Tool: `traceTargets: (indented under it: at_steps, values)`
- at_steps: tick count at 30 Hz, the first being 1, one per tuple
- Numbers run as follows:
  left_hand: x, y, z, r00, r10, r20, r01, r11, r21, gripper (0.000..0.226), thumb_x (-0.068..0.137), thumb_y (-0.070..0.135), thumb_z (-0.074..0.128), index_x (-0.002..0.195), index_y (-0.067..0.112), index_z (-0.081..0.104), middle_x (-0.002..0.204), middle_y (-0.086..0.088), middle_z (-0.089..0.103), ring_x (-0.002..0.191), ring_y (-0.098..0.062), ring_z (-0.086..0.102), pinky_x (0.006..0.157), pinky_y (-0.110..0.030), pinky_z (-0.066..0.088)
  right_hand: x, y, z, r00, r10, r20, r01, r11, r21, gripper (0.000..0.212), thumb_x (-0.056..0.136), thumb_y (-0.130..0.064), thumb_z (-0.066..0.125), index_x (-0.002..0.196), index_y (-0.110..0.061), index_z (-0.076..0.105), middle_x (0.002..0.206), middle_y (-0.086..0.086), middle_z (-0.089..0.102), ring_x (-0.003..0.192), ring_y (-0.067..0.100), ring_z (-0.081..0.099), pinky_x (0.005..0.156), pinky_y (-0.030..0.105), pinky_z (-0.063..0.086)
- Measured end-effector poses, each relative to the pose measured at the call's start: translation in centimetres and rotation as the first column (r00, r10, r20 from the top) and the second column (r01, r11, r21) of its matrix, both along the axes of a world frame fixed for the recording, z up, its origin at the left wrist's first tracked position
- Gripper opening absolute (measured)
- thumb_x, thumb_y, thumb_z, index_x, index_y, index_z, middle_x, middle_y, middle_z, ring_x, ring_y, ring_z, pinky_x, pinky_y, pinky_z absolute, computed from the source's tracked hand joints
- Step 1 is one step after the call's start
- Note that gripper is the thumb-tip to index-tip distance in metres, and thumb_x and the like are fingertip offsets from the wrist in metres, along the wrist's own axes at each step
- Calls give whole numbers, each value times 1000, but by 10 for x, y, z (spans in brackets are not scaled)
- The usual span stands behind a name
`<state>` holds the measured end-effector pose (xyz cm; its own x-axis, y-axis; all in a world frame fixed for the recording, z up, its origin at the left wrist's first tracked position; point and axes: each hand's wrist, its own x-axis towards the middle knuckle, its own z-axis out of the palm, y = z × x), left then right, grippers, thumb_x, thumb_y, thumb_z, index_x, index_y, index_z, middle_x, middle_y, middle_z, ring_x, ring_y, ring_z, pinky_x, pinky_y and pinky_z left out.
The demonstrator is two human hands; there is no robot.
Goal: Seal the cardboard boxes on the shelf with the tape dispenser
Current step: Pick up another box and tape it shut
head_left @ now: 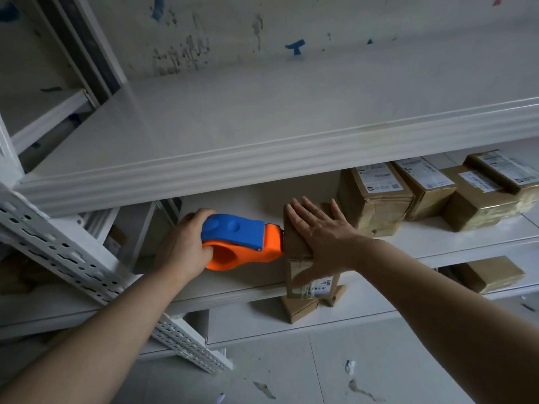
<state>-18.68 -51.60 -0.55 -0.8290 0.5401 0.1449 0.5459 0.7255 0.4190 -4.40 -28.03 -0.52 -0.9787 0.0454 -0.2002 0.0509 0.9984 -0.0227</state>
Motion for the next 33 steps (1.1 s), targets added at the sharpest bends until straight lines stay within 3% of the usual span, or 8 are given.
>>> traceTargets:
  at_steps: [4, 9, 12, 16, 18, 22, 29, 33]
  values:
    - [2, -3, -5, 995, -46, 86, 43, 999, 31, 66, 68, 4, 66, 120, 39, 45, 112, 2, 61, 99, -26, 61, 79, -47, 55, -10, -1, 12, 993, -101, 63, 101, 995, -7, 137, 61, -78, 65, 149, -23, -25, 158, 10, -24, 143, 31, -26, 112, 66, -8]
    - [0, -15, 2, 997, 18, 81, -31, 987, 159, 68, 67, 0, 65, 117, 42, 48, 110, 5, 61, 97, -24, 61, 78, -43, 54, -23, -9, 16, 988, -124, -91, 108, 982, -156, 138, 56, -59, 80, 152, -26, -13, 150, 7, 19, 140, 30, 17, 114, 63, 9]
    - [4, -16, 20, 996, 84, -28, -80, 989, 122, 64, 70, -2, 65, 125, 31, 54, 110, 6, 57, 96, -20, 55, 72, -29, 41, -19, -4, -2, 968, -217, -125, 107, 811, -575, 143, 53, -38, 90, 152, -28, -13, 147, 0, 15, 135, 23, 27, 113, 42, 30]
    - [28, 11, 24, 982, -79, -173, 58, 991, -124, 68, 72, 11, 65, 133, 31, 45, 127, 2, 54, 114, -26, 55, 84, -37, 49, 3, 17, -45, 954, -299, 20, 213, 629, -747, 142, 55, -20, 92, 151, -30, -13, 153, -2, 12, 139, 20, 25, 113, 40, 32]
    - [43, 29, 15, 982, -144, -120, 120, 975, -186, 73, 75, 15, 63, 139, 36, 35, 132, 3, 49, 118, -24, 52, 87, -39, 50, 14, 33, -60, 943, -315, 106, 291, 628, -722, 143, 57, -22, 91, 149, -31, -18, 157, -1, 8, 145, 25, 15, 117, 46, 25]
    - [65, 60, 9, 948, -257, -189, 215, 952, -217, 77, 77, 13, 58, 142, 42, 31, 134, 11, 46, 117, -19, 51, 83, -34, 48, 16, 34, -64, 960, -281, 19, 251, 825, -506, 150, 54, -40, 91, 148, -25, -24, 160, -5, -13, 146, 21, -19, 118, 52, -5]
    - [54, 76, 9, 952, -241, -189, 186, 945, -269, 77, 78, 8, 59, 141, 42, 30, 133, 9, 46, 115, -20, 52, 83, -34, 48, 10, 27, -63, 960, -278, -37, 160, 651, -742, 149, 56, -33, 92, 147, -26, -26, 154, 6, 30, 141, 21, 30, 111, 25, 21]
    - [39, 66, 8, 953, -233, -196, 177, 948, -266, 75, 78, 9, 62, 140, 41, 34, 130, 5, 51, 113, -22, 55, 84, -38, 51, 11, 28, -60, 968, -248, -43, 152, 712, -685, 145, 56, -45, 89, 148, -27, -22, 153, 0, 30, 137, 23, 35, 117, 41, 25]
